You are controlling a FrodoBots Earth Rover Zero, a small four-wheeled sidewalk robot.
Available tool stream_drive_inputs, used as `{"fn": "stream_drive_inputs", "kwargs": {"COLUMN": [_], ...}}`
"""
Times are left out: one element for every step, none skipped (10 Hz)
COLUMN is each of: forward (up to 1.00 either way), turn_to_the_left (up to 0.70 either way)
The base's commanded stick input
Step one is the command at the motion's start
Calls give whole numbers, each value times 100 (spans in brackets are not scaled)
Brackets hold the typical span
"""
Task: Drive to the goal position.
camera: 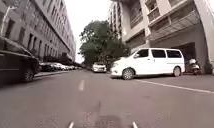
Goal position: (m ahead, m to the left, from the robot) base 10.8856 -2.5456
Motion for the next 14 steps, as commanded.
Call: {"fn": "stream_drive_inputs", "kwargs": {"forward": [70, 70, 70, 70, 70, 70, 70, 70, 70, 70, 70, 70, 70, 70], "turn_to_the_left": [0, 0, 0, 0, 0, 0, 0, 0, 0, 0, 0, 0, 0, 0]}}
